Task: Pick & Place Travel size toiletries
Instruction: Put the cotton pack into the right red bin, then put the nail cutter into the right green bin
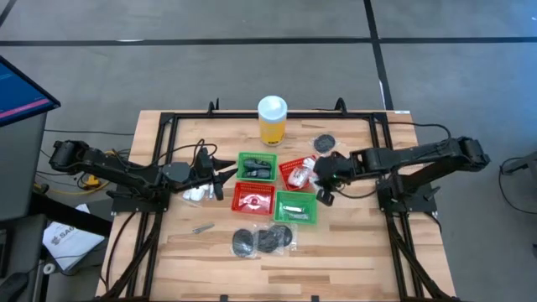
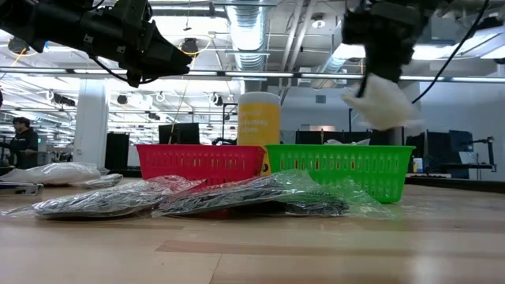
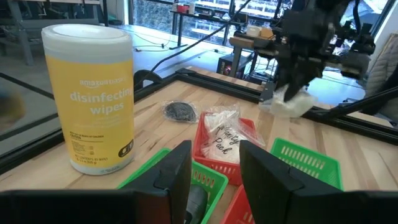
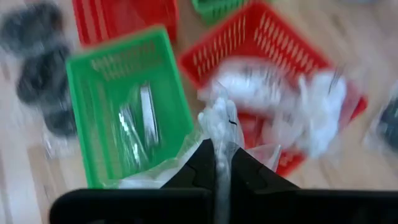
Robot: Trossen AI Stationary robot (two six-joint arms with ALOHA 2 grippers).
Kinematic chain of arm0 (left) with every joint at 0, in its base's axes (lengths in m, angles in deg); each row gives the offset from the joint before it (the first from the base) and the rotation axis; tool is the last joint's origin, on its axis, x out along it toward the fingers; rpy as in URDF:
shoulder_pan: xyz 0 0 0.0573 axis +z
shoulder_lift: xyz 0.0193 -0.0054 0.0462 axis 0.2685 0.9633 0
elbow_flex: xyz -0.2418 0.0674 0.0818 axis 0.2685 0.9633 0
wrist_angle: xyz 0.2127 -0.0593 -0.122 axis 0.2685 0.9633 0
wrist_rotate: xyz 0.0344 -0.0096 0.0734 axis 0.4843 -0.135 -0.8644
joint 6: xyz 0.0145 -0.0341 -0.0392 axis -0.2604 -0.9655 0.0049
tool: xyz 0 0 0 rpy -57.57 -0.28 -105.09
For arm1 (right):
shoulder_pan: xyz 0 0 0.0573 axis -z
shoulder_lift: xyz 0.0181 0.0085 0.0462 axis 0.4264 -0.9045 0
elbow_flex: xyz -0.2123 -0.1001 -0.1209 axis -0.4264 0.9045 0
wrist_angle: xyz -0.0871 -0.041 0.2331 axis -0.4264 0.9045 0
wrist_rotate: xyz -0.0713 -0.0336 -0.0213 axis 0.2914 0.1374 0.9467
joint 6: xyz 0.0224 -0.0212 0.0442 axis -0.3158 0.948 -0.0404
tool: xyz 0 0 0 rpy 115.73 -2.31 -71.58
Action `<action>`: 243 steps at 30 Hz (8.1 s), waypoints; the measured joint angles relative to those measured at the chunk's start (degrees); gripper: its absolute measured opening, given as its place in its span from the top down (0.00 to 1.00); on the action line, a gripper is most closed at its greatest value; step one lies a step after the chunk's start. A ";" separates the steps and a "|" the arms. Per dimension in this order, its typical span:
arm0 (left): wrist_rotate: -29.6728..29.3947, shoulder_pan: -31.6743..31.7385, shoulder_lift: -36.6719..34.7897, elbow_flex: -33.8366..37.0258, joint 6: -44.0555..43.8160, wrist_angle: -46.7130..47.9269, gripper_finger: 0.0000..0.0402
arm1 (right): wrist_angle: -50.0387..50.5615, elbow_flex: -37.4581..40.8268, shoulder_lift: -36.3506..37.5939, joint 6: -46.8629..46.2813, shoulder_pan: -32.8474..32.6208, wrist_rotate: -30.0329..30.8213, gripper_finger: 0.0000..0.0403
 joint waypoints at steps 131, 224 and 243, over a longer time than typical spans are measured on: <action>-0.06 -0.09 -0.03 0.00 -0.40 4.66 0.68 | -5.70 -16.21 -23.88 21.63 11.73 -4.86 0.41; 19.53 13.41 15.31 -7.09 -31.01 52.21 0.89 | -0.56 -16.21 -23.93 13.05 -2.94 -4.53 0.41; 17.40 9.95 6.20 -12.88 -25.62 52.56 0.89 | -1.26 -16.19 -23.93 13.03 -2.94 -4.53 0.41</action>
